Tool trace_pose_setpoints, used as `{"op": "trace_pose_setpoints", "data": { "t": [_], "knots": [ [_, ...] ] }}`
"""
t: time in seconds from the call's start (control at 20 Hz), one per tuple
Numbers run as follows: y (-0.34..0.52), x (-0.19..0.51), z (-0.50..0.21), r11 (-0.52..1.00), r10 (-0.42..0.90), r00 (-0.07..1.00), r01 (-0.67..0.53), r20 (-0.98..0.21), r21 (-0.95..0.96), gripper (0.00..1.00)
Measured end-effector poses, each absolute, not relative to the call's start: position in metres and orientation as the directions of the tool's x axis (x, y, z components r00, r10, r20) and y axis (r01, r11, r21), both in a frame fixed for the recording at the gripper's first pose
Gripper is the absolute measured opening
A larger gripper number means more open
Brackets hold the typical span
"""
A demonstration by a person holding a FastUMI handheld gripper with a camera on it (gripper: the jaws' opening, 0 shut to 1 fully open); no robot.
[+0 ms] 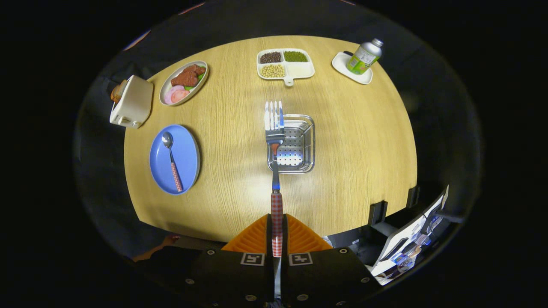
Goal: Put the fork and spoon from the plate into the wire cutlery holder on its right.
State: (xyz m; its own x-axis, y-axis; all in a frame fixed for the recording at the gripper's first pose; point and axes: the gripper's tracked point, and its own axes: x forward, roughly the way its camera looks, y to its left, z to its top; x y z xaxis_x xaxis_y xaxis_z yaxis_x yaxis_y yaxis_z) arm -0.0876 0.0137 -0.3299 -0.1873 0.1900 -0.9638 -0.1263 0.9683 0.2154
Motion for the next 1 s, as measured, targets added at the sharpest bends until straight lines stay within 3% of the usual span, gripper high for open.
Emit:
{"op": "trace_pose_setpoints", "data": {
  "t": [0.4,0.6,1.0],
  "knots": [
    [-0.004,-0.091,-0.341,0.938,0.196,-0.414,-0.185,-0.889,0.293,0.07],
    [-0.002,-0.084,-0.342,0.937,0.204,-0.496,-0.152,-0.844,0.315,0.07],
    [-0.016,-0.075,-0.344,0.919,0.088,-0.638,-0.243,-0.765,0.309,0.08]
  ]
}}
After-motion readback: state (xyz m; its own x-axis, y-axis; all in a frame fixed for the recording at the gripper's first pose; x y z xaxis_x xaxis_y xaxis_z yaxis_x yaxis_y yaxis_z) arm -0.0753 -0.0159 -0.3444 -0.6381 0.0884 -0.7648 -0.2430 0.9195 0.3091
